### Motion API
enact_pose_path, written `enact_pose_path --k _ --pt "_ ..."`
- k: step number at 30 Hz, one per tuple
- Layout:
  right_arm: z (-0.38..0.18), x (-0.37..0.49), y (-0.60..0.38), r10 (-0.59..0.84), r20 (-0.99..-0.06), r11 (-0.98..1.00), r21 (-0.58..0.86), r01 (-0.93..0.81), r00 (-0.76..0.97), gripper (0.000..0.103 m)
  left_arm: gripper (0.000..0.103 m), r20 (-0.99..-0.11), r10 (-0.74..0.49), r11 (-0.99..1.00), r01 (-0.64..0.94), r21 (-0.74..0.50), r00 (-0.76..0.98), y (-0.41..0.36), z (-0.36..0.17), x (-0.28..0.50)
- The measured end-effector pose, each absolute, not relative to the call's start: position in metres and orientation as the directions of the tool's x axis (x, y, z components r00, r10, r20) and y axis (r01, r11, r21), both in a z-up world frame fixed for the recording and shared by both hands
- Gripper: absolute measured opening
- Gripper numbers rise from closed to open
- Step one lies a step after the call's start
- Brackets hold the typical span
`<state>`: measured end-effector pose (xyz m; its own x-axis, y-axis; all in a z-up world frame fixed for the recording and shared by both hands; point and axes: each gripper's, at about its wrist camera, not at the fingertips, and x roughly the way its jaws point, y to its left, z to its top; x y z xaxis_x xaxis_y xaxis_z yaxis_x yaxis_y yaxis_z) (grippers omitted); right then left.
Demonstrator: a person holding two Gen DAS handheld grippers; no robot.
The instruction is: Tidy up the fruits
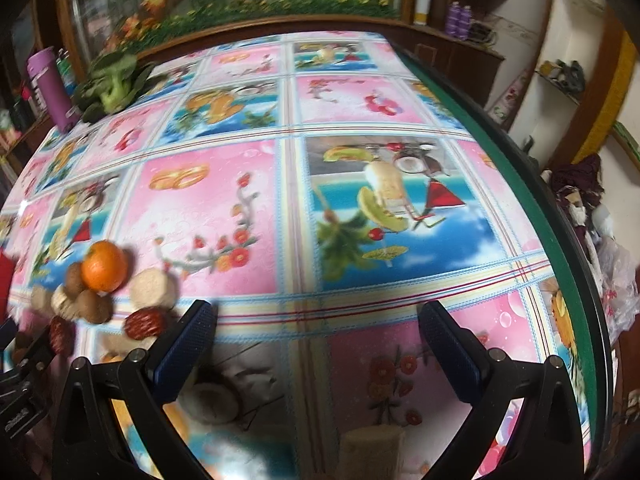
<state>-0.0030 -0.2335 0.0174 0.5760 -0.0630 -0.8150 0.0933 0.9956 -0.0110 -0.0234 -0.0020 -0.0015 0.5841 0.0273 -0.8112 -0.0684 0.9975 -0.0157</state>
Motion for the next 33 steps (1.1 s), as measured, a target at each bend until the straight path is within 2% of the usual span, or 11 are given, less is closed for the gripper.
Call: enact_pose_path --k 4,9,12,20,26,33 --pt "0.056 -0.031 -0.216 -0.097 -0.707 0.995 -0.075 0.062 0.701 0.102 0.103 -0.810 0.049 0.998 -0.057 0.019 0.584 -0.005 0.004 -0.030" --pt "0.105 -0.081 -0.196 0.057 -0.608 0.998 0.021 -0.055 0.792 0.102 0.103 -0.733 0.077 0.997 -0.057 0.052 0.676 -0.002 0.045 -0.066" --pt "0.116 -0.103 -0.181 0.097 -0.577 0.993 0.001 -0.118 0.811 0.102 0.103 -0.681 0.086 0.996 -0.053 0.070 0.727 0.002 0.071 -0.093" --pt "0.103 -0.134 -0.155 0.166 -0.617 0.970 -0.038 -0.240 0.769 0.102 0.103 -0.641 0.136 0.989 -0.070 0.128 0.756 0.034 0.089 -0.148" --pt "0.088 -0.131 -0.147 0.215 -0.653 0.961 0.008 -0.277 0.726 0.102 0.103 -0.655 0.147 0.989 -0.127 0.078 0.741 0.062 0.087 -0.164" --pt "0.089 -0.115 -0.157 0.213 -0.657 0.964 0.020 -0.266 0.723 0.102 0.103 -0.669 0.089 0.996 -0.044 0.084 0.738 0.043 0.085 -0.160"
